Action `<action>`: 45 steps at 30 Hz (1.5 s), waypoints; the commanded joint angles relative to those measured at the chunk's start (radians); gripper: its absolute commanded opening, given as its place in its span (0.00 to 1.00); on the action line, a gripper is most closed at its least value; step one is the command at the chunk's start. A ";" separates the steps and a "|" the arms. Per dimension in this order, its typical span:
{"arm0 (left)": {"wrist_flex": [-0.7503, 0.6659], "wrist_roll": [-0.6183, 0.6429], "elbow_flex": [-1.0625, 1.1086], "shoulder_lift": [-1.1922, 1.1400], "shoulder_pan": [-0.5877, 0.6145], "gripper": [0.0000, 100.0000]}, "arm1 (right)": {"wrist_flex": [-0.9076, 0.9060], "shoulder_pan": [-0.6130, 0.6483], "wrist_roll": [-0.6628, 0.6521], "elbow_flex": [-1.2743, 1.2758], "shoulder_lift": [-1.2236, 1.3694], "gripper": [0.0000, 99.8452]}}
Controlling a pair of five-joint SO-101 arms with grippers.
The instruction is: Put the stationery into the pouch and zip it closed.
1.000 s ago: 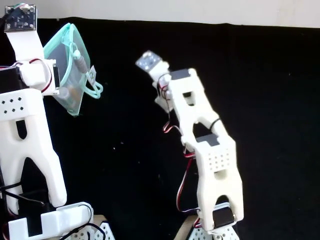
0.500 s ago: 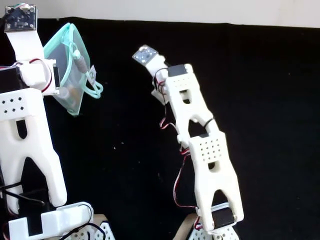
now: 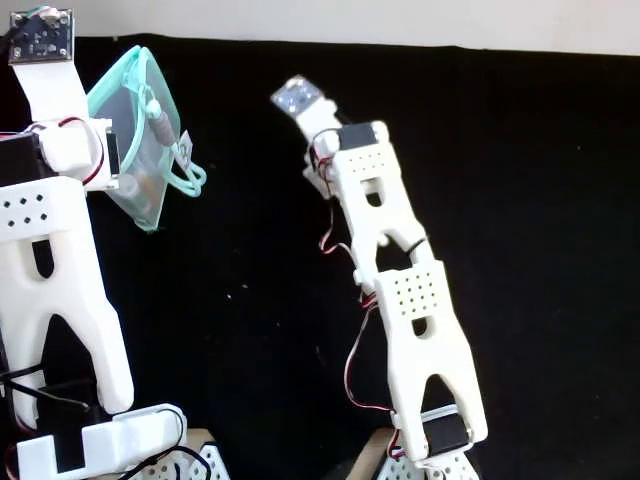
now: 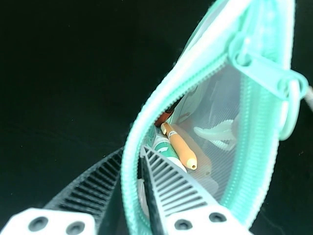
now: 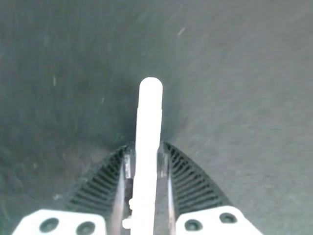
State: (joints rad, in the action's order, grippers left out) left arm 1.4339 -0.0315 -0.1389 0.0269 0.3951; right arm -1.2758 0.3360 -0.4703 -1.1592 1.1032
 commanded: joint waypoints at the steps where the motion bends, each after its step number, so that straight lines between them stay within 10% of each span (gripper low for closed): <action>1: -0.008 -0.011 0.038 -0.013 0.022 0.01 | -0.028 -0.021 0.075 -0.122 -0.018 0.01; 24: -0.008 -0.011 0.039 -0.013 0.022 0.01 | 0.016 0.016 0.540 -0.613 -0.081 0.01; 45: -0.008 -0.011 0.039 -0.013 0.022 0.01 | 0.206 0.205 0.560 -0.613 -0.351 0.01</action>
State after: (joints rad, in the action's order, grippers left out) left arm 1.4339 -0.0315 -0.1389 0.0269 0.3951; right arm -1.1162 0.4941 0.0821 -1.6487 0.8546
